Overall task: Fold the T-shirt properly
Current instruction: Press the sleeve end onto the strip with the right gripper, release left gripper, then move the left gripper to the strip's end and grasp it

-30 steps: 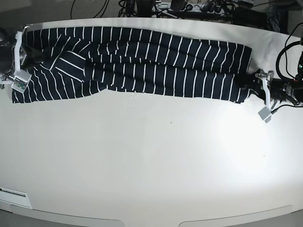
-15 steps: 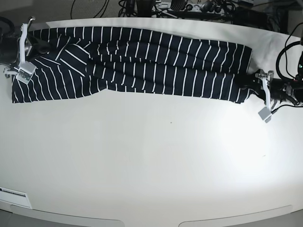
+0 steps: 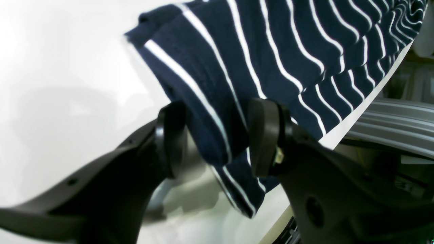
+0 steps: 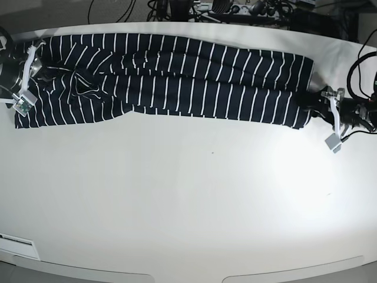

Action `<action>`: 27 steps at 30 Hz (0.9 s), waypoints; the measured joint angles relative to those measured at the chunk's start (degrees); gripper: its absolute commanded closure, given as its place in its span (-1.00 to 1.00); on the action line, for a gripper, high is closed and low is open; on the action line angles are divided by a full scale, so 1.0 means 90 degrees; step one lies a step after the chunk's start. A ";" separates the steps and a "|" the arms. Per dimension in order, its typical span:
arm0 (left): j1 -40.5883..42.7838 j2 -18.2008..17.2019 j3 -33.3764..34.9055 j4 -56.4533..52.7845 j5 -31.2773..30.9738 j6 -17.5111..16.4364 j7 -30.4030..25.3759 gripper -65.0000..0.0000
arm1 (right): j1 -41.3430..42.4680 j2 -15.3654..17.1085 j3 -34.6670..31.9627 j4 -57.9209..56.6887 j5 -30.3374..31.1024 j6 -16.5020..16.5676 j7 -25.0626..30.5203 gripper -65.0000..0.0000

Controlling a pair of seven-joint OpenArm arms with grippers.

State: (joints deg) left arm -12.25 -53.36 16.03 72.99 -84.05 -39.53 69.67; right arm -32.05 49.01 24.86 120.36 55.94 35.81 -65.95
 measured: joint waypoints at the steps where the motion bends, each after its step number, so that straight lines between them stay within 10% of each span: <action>1: 0.0000 -0.0019 0.0000 0.0000 0.0000 0.0002 0.0019 0.03 | 0.0000 0.0000 0.0000 0.0002 0.0022 0.0000 0.0000 -0.06; 6: -0.0002 -0.0073 -0.0214 0.0000 -0.0002 0.0000 0.0255 0.03 | 0.0000 -0.0019 0.0000 0.0010 0.0872 -0.0131 0.0437 0.12; 10: 0.0005 -0.0073 -0.0772 -0.0002 0.0007 0.0000 0.0384 0.03 | 0.0068 -0.0845 0.0007 0.0046 0.1171 0.0267 0.0559 1.00; 17: 0.0000 -0.0070 -0.2271 0.0000 0.0002 0.0000 0.0209 0.03 | 0.0073 -0.2178 0.0007 -0.0542 -0.0680 0.0321 0.1785 1.00; 27: 0.0095 0.0121 -0.2671 -0.0002 0.0005 0.0051 0.0284 0.03 | 0.0687 -0.2591 -0.0330 -0.2227 -0.1061 0.0483 0.2018 1.00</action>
State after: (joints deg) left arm -11.40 -52.27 -8.01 72.97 -84.01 -39.07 72.23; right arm -25.87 25.69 21.89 100.31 46.39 40.16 -47.79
